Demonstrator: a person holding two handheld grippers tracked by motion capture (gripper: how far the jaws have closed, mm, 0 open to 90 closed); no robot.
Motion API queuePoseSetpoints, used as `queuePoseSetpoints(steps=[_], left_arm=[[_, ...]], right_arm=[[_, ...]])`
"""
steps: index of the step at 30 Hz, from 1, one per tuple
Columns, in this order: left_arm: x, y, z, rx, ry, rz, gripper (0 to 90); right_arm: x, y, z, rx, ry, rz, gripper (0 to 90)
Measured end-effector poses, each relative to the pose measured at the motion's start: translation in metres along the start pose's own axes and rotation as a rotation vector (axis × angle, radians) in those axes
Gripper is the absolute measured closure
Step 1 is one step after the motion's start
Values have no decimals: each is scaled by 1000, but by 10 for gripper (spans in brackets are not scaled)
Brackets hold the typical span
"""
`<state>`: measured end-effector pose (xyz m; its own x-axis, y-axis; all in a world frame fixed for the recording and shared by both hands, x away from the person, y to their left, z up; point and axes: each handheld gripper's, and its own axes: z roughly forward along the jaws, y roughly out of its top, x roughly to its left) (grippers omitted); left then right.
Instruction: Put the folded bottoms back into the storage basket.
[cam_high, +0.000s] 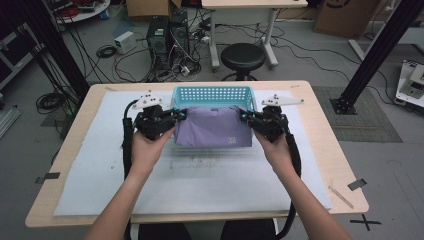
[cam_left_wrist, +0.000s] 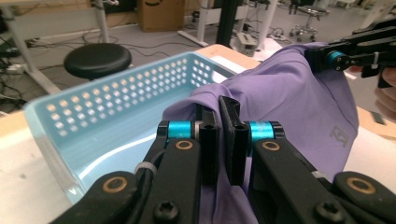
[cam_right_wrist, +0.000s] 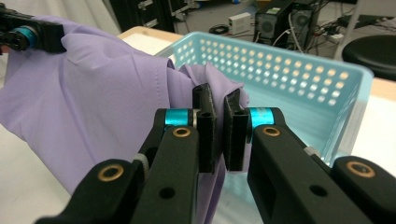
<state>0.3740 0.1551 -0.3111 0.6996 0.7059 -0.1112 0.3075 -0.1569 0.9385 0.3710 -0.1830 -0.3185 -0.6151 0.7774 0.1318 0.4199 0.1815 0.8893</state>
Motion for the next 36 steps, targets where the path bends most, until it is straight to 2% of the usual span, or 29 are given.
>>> queuePoseSetpoints(steps=[4,8,12,17,20,21,22,23,24,26,32,36], left_arm=[[14,7,13,-2,-2,-17,866],[29,10,28,15,4,-11,866],[44,10,44,20,15,-32,867],[65,12,69,22,47,-14,866],[76,8,84,43,63,-26,865],[79,4,89,57,81,-32,846],[82,1,93,80,131,-41,703],[85,-2,96,101,176,-59,505],[88,-4,95,106,184,-72,435],[90,-8,89,93,195,-78,427],[88,-9,71,73,187,-52,399],[84,-9,62,68,186,-29,392]], right_arm=[[-11,14,15,6,-20,10,869],[-21,20,28,16,-29,23,869],[-32,25,45,23,-49,28,869],[-44,32,69,31,-82,26,869],[-52,34,84,33,-106,19,860],[-54,34,89,33,-121,18,805],[-57,32,94,46,-146,24,677],[-60,30,99,75,-170,30,566],[-64,28,101,102,-182,56,545],[-71,24,99,121,-181,94,494],[-74,22,77,77,-193,77,488],[-72,21,70,64,-185,68,486]])
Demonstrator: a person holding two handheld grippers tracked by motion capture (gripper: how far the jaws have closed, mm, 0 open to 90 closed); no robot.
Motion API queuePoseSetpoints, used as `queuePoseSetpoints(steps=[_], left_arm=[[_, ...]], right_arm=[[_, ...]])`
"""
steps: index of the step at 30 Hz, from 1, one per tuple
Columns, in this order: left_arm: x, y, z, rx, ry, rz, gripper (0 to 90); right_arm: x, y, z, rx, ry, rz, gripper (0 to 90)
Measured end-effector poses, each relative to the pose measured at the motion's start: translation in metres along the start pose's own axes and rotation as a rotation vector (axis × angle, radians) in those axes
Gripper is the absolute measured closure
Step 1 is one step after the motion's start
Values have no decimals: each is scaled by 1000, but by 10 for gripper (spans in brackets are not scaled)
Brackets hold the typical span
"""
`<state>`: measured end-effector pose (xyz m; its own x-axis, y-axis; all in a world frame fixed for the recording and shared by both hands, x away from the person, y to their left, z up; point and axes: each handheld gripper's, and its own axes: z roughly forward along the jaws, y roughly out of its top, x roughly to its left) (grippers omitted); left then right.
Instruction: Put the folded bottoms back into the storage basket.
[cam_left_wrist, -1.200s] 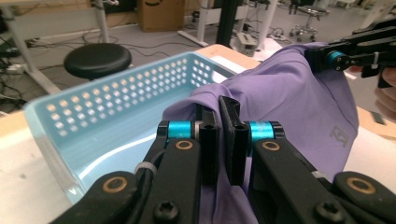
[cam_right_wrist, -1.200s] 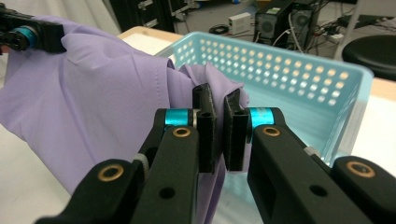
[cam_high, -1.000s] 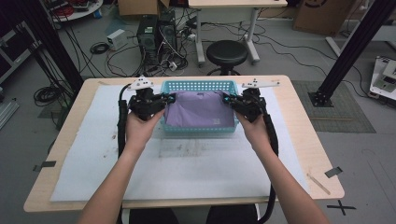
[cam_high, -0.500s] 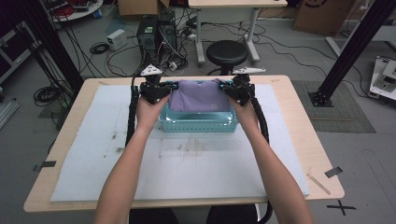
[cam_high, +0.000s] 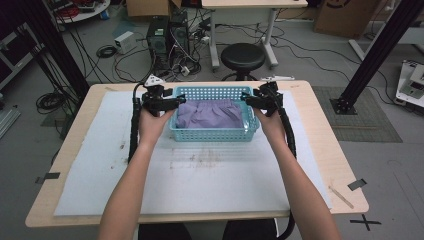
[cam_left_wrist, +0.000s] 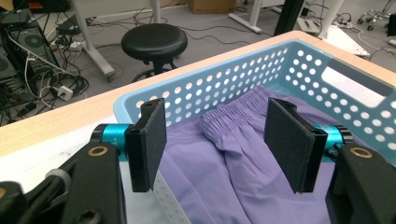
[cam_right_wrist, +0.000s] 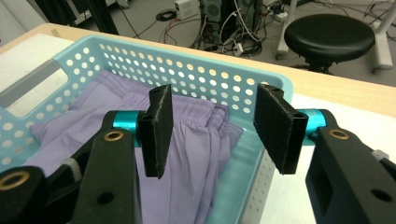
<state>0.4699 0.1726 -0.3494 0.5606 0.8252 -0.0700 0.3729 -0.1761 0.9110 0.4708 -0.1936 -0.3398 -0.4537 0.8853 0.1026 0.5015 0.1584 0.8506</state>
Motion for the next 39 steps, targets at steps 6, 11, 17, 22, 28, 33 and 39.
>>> queuePoseSetpoints(steps=[6,11,17,22,28,33,39], left_arm=[[-9,-5,-17,-12,-19,31,375],[-16,-10,-31,-38,-37,50,374],[-26,-15,-47,-50,-74,65,366],[-35,-22,-60,-63,-93,87,360],[-47,-32,-77,-74,-112,108,354],[-57,-43,-90,-79,-126,131,349],[-68,-61,-103,-89,-146,139,333]], right_arm=[[-1,-3,-12,-10,23,1,469],[0,-4,-25,-38,40,-5,450],[5,-15,-39,-58,65,-49,444],[9,-23,-56,-81,100,-79,433],[13,-39,-76,-79,132,-122,422],[16,-55,-90,-96,150,-134,415],[18,-76,-104,-119,163,-132,399]])
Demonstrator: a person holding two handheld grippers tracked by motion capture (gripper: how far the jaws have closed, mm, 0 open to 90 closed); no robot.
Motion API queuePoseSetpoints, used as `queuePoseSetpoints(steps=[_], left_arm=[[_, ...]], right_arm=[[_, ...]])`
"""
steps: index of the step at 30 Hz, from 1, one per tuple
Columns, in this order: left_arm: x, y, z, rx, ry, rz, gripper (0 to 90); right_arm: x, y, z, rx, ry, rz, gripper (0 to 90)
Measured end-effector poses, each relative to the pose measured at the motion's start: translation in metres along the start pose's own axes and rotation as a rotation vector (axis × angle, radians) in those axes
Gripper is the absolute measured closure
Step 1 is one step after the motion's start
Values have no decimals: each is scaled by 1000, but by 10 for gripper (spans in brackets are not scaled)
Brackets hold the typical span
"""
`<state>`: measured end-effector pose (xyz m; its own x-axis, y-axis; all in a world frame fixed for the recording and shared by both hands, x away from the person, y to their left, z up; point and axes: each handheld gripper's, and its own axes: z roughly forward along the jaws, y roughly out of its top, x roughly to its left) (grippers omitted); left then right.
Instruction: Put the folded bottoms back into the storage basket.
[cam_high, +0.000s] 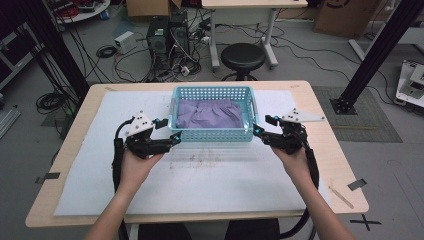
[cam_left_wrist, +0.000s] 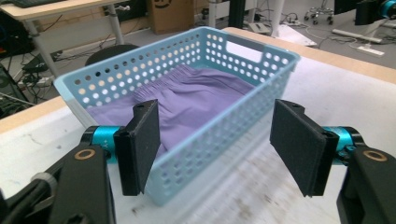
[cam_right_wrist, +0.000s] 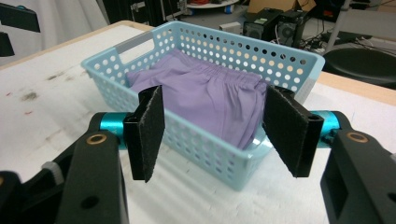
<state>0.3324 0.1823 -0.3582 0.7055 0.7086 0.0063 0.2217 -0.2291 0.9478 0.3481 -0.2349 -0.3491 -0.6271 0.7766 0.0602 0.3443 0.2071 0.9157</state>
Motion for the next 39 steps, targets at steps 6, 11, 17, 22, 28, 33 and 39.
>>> queuePoseSetpoints(steps=[6,11,17,22,28,33,39], left_arm=[[-17,-17,-11,0,-16,18,320],[-27,-27,-17,1,-32,22,293],[-30,-40,-23,-1,-36,15,271],[-28,-54,-23,7,-32,10,270],[-28,-61,-20,20,-40,26,270],[-30,-62,-19,24,-43,37,270],[-31,-62,-18,33,-46,41,270]], right_arm=[[5,-23,-11,-11,14,18,380],[8,-44,-16,-9,17,23,357],[11,-59,-20,4,16,18,315],[13,-66,-22,8,29,16,291],[13,-71,-21,11,33,18,271],[14,-73,-20,19,38,13,267],[13,-74,-19,21,41,15,265]])
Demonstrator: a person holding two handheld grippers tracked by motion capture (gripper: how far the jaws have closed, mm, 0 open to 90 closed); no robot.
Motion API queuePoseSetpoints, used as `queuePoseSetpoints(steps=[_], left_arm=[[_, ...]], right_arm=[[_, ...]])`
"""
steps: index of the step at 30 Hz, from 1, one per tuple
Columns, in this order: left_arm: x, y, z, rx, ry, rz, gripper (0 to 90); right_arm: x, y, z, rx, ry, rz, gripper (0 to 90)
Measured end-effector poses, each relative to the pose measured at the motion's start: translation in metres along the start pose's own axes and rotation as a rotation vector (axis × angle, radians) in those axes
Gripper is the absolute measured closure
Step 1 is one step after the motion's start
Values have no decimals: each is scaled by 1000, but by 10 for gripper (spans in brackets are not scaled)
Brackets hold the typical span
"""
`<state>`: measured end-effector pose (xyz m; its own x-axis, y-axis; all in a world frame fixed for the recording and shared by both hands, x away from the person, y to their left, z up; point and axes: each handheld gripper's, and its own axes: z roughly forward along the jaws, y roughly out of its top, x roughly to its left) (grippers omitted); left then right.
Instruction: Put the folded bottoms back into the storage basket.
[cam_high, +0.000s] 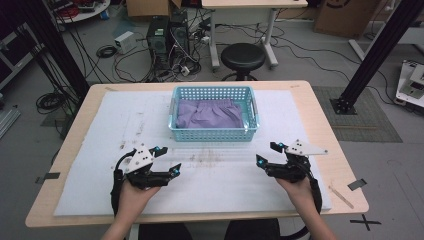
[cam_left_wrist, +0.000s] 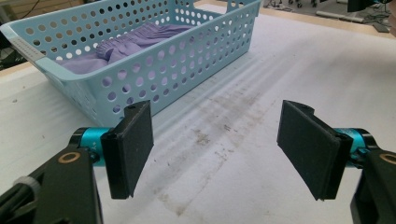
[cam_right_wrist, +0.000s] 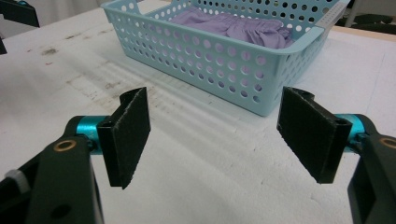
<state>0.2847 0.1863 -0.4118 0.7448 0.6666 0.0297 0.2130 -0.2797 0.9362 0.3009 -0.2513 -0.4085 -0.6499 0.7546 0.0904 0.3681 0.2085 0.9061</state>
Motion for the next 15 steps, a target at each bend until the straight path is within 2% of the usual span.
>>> queuePoseSetpoints(steps=[15], left_arm=[[0,-2,4,23,-8,2,270]], right_arm=[[-1,-2,1,7,-3,1,255]])
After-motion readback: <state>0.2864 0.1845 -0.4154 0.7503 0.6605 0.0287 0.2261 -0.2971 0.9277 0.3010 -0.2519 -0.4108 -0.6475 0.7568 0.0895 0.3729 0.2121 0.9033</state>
